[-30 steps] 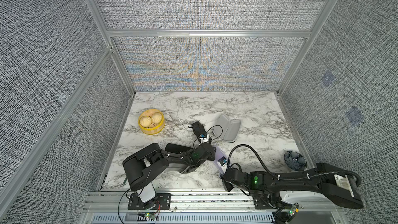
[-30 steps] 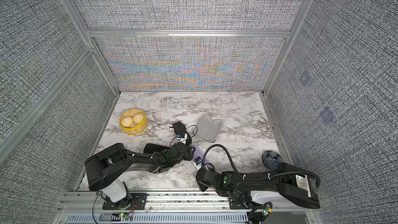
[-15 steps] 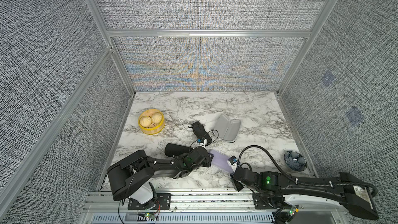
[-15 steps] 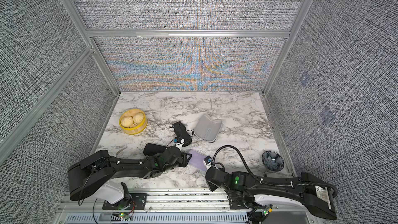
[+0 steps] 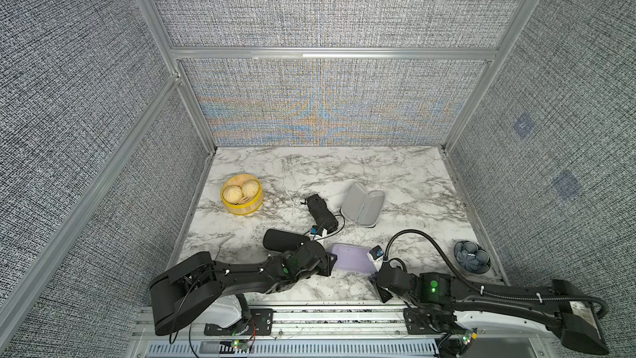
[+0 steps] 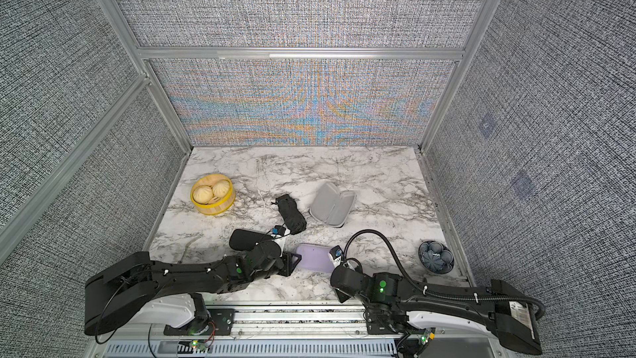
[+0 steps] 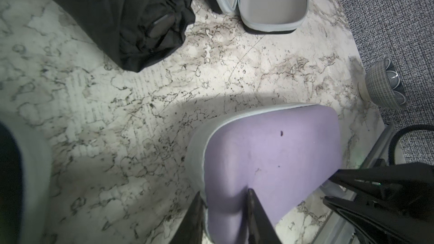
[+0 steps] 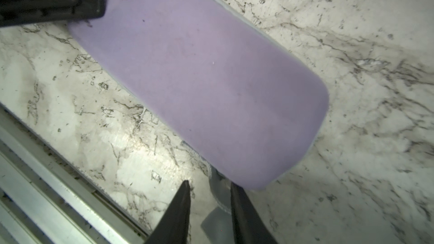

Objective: Put umbrellas into zippered umbrella sleeves
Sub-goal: Zip the zipper on the umbrella sleeve.

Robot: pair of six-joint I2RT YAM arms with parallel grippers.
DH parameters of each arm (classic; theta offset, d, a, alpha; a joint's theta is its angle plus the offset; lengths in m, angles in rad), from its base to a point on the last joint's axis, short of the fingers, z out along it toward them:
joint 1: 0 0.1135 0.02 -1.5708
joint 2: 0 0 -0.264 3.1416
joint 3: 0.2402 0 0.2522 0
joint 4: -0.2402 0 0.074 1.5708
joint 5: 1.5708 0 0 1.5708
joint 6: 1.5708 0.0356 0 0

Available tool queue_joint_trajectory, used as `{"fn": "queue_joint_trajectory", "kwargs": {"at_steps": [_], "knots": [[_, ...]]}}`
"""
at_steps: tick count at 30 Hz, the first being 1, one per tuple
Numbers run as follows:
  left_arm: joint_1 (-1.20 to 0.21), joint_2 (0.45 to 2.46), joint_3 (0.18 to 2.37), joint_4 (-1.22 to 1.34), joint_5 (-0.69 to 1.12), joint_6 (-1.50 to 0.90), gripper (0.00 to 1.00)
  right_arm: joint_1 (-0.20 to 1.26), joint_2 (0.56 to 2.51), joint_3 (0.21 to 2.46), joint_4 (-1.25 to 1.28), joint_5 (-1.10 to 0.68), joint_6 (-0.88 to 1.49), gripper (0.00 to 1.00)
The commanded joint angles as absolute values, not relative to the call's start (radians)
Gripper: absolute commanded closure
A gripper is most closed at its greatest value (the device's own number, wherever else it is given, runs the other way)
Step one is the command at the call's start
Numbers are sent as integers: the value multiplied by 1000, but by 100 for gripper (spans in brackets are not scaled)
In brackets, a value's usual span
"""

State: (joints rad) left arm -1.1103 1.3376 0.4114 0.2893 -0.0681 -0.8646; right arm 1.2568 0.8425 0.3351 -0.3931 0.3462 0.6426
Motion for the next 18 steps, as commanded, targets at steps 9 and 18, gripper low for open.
{"fn": "queue_joint_trajectory", "kwargs": {"at_steps": [9,18], "knots": [[-1112,1126,361,91,-182,-855,47,1252,763,386,-390,454,570,47],[-1110,944,407,7,-306,-740,1,1117,807,472,-238,397,397,19]]}}
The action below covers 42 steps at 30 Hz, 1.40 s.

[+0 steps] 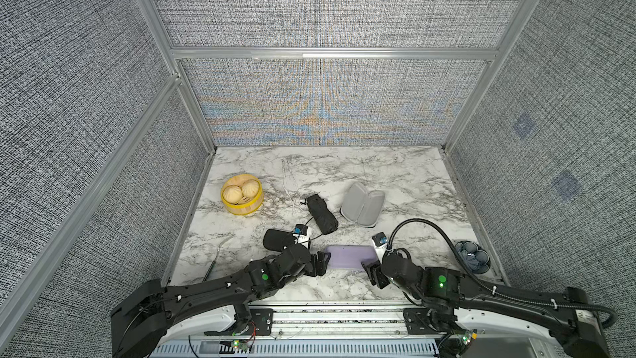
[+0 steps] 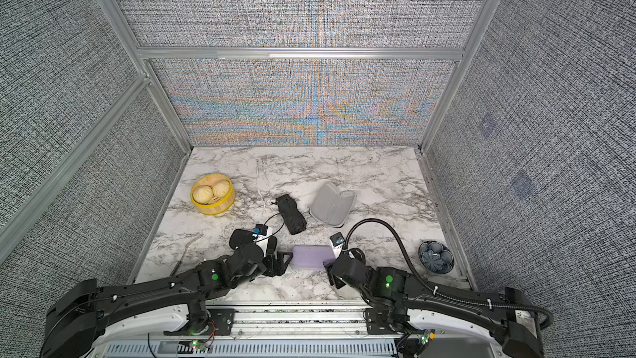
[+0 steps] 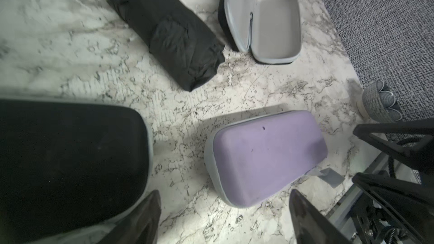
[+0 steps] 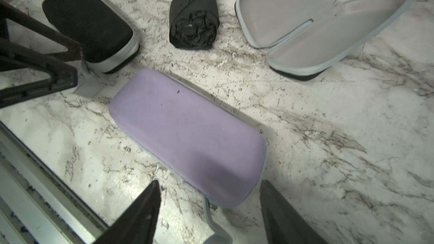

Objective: Put umbrellas into zippered umbrella sleeves
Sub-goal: Zip the zipper on the umbrella sleeve, then pick up the umbrella from the center of the board.

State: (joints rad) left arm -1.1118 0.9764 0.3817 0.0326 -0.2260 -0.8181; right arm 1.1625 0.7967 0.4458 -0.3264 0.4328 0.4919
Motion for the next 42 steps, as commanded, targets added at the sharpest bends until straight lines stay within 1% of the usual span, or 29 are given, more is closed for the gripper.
{"fn": "queue_joint_trajectory", "kwargs": {"at_steps": [1,4,6,8,11,13,16,19,23,27,29,33,39,42], "knots": [[-1110,929,434,-28,-352,-735,0,1083,818,487,-221,367,373,13],[-1106,913,497,-88,-412,-699,0,982,843,521,-160,261,326,1],[-1093,921,524,-109,-428,-700,0,928,851,511,-72,197,284,1],[-1085,947,551,-111,-428,-688,0,860,886,509,-16,191,284,1],[-1052,1018,611,-125,-380,-657,0,757,972,579,-42,159,282,1],[-993,1093,654,-131,-346,-663,0,707,1034,633,-60,148,283,1],[-877,1250,733,-112,-218,-655,0,653,1121,682,-55,120,276,1],[-857,1394,833,-171,-233,-699,0,631,1180,707,-59,111,271,1],[-855,1568,947,-207,-265,-698,0,615,1200,699,-53,113,260,1],[-848,1734,1107,-390,-346,-733,0,581,1184,680,-64,138,268,1],[-848,1769,1116,-362,-327,-741,0,555,1175,667,-54,137,291,1],[-845,1850,1169,-378,-333,-741,0,506,1208,667,-36,49,328,1],[-797,1978,1270,-399,-305,-712,0,501,1244,680,-36,52,324,1],[-792,1984,1278,-396,-319,-709,6,499,1263,680,-30,58,331,4]]}}
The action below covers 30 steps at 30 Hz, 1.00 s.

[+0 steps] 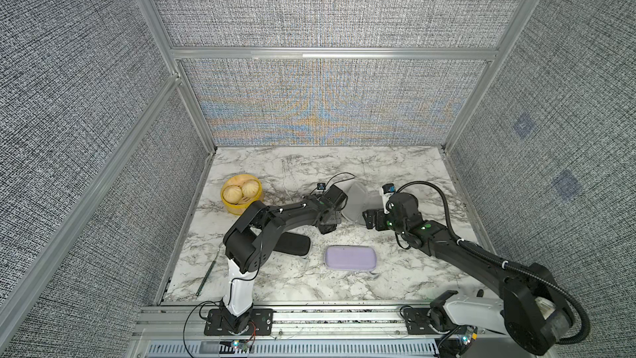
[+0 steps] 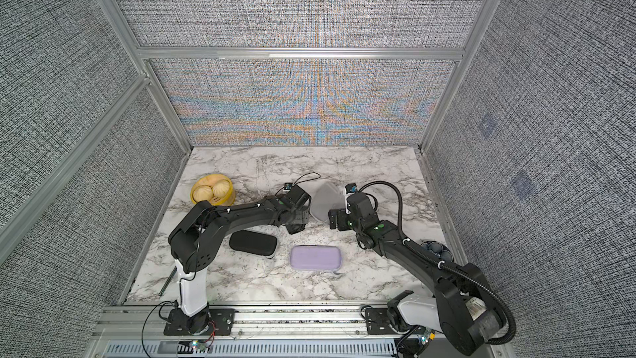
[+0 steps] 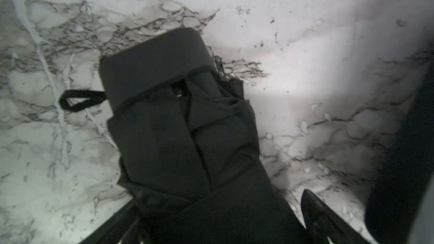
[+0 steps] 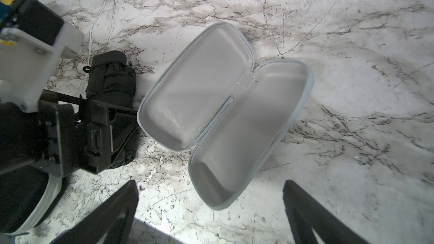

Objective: Put umbrellas into zippered umbrella sleeves
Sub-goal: Pick up the umbrella from the center of the board.

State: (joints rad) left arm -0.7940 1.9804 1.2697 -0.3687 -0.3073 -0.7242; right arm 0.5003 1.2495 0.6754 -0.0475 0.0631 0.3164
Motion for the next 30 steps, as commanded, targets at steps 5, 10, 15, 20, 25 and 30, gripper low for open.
{"fn": "queue_joint_trajectory", "kwargs": {"at_steps": [5,10,15,20,25,30], "knots": [[-789,1983,1266,-349,-289,-681,21,491,1346,700,-30,89,366,7],[-783,1983,1261,-342,-283,-640,29,490,1442,750,-46,160,374,10],[-760,1948,1227,-291,-250,-611,40,481,1551,818,-25,154,342,23],[-744,1939,1232,-288,-243,-573,48,483,1618,901,-32,144,304,26],[-721,1884,1197,-267,-237,-567,59,482,1687,973,-36,97,257,25],[-718,1808,1195,-305,-256,-576,60,490,1697,1031,-40,61,223,25]]}}
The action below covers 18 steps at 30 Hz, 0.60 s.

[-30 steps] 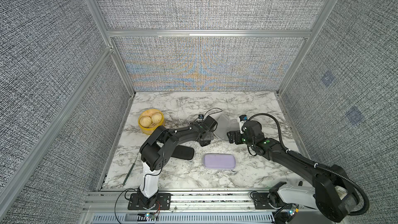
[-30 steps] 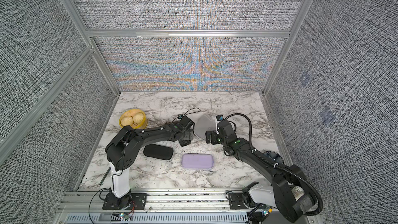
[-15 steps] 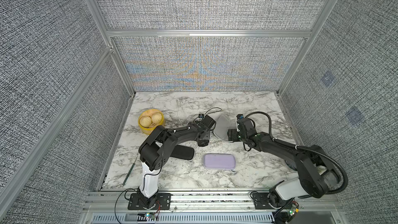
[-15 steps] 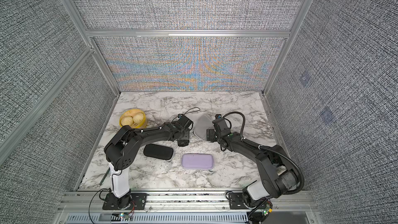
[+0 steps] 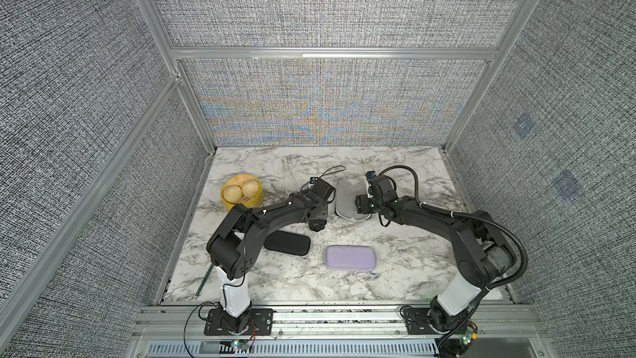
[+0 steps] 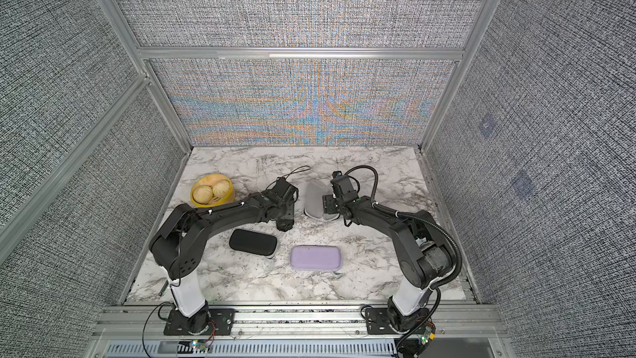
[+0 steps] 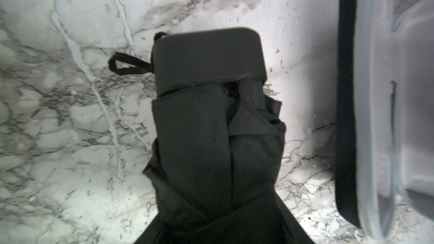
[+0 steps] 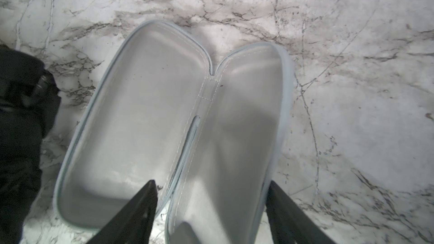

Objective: Put umbrellas into zippered umbrella sleeves
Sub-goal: Pick up the umbrella from the center of the board.

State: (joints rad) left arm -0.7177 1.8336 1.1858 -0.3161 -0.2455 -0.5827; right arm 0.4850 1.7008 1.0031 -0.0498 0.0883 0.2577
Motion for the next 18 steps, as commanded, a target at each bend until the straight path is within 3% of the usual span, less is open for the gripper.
{"fn": "queue_joint_trajectory", "kwargs": {"at_steps": [1,8,18], "knots": [[-718,1798,1211,-325,-234,-554,60,491,1693,1037,-42,63,217,24],[-723,1760,1260,-319,-118,-546,63,471,1590,984,-8,56,239,19],[-760,1900,1437,-364,-23,-575,66,449,1454,866,24,22,258,17]]}}
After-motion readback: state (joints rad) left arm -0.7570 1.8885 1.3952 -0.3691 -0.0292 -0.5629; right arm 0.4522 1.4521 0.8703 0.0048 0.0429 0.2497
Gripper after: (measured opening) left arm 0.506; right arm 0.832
